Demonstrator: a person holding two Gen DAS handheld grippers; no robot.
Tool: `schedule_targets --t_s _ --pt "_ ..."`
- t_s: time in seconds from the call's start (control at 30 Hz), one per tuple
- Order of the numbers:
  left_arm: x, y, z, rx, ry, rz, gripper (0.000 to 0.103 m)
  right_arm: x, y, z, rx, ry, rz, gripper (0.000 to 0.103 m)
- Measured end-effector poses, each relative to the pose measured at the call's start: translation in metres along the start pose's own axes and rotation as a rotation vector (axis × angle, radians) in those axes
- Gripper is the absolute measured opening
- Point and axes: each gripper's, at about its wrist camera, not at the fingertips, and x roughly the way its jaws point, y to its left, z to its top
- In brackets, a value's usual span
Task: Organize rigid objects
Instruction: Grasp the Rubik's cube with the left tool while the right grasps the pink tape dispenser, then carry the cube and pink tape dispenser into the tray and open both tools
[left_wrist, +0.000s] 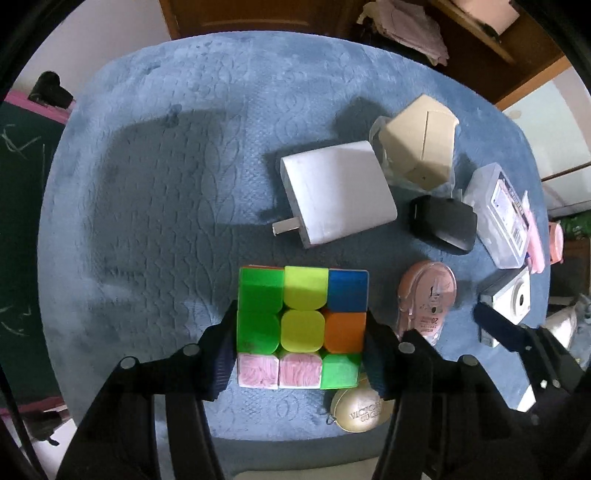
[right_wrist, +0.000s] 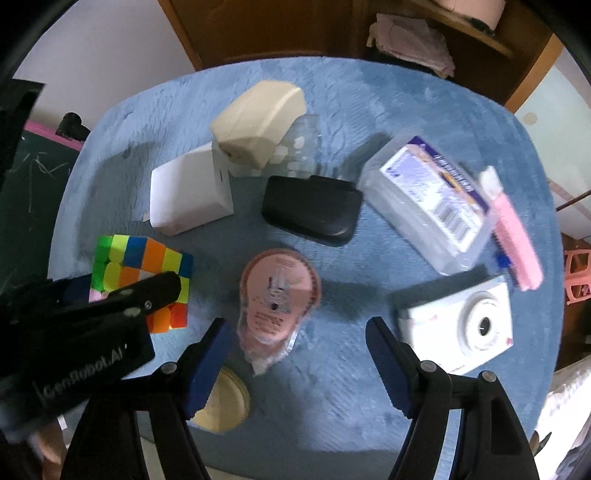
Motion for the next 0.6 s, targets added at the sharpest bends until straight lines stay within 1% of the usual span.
schedule_targets --t_s 0.07,0.17,0.2,0.27,0.3,0.4,0.43,0.47,0.5,0.6 --pt "-0.002 0.005 0.0 -0.013 0.001 -0.019 0.061 0.005 0.003 0.003 0.003 0.009 0.007 0.076" --pt "0.001 0.022 0.008 -0.043 0.004 -0.052 0.061 0.01 0.005 0.008 0.012 0.023 0.022 0.076" --pt "0.001 0.026 0.008 -0.052 0.005 -0.057 0.061 0.012 0.006 0.009 0.011 0.027 0.017 0.076" --pt "-0.001 0.032 0.007 -0.063 0.005 -0.063 0.061 0.019 0.007 0.012 0.013 0.057 0.005 0.072" --pt "-0.001 0.034 0.006 -0.066 0.005 -0.066 0.061 0.024 0.007 0.012 0.017 0.081 -0.001 0.072" --pt "-0.005 0.036 0.001 -0.071 0.002 -0.063 0.061 0.026 0.013 0.014 -0.009 0.075 -0.038 0.07" --pt "-0.006 0.039 0.002 -0.075 0.003 -0.061 0.061 0.026 0.015 0.014 -0.016 0.071 -0.053 0.064" --pt "-0.008 0.041 0.003 -0.08 -0.001 -0.061 0.061 0.026 0.017 0.014 -0.021 0.066 -0.071 0.054" --pt "-0.013 0.047 0.003 -0.082 -0.004 -0.063 0.061 0.025 0.018 0.014 -0.024 0.059 -0.079 0.05" --pt "-0.03 0.047 -0.002 -0.084 -0.028 -0.073 0.061 0.021 0.018 0.012 -0.023 0.054 -0.057 0.05"
